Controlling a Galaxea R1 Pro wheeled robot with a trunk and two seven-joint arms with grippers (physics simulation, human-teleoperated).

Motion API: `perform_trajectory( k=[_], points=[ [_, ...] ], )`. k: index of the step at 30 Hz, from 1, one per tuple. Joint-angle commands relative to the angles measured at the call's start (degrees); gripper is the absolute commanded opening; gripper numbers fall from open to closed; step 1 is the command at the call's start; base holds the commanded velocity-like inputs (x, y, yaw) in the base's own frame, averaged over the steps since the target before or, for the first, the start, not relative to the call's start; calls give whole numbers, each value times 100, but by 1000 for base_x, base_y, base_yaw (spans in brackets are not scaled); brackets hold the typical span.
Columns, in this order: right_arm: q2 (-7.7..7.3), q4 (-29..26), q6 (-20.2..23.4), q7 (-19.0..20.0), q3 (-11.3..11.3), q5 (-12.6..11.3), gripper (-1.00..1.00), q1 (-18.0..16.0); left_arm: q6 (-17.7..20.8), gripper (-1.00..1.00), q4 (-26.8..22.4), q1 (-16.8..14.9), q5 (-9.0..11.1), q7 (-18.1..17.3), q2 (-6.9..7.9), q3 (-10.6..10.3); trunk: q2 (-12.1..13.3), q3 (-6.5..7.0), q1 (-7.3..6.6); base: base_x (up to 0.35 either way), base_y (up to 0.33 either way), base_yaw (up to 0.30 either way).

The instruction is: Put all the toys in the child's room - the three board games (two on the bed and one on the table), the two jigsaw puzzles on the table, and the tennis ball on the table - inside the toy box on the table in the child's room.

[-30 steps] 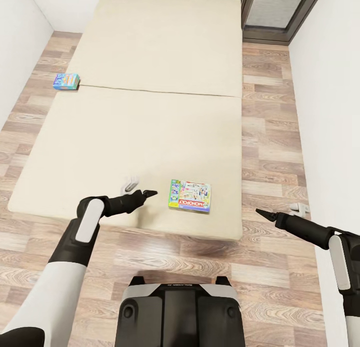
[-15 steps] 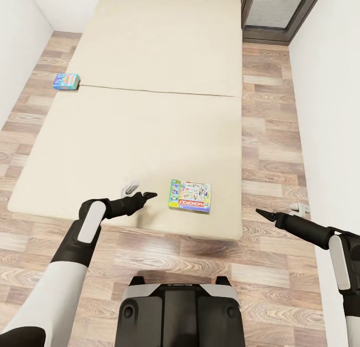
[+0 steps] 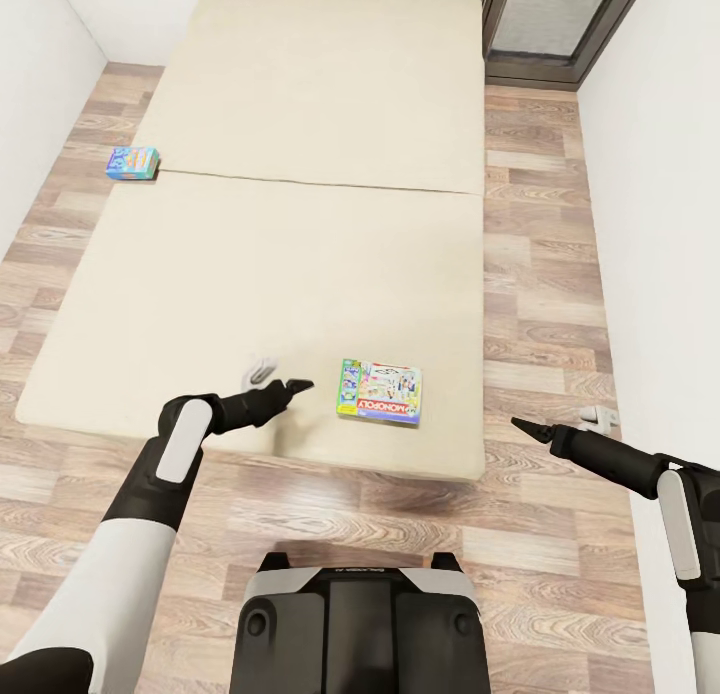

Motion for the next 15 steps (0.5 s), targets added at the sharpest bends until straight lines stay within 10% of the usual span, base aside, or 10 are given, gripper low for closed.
perform_trajectory(
  k=[1, 15],
  points=[
    [0, 0, 29, 20, -6, -1, 100, -3, -8, 100, -7, -6, 9, 0, -2, 8, -4, -3, 1, 0, 0, 0],
    [0, 0, 29, 20, -4, -1, 100, -3, -285, 100, -95, -18, 13, 5, 3, 8, -4, -3, 1, 0, 0, 0]
  ],
)
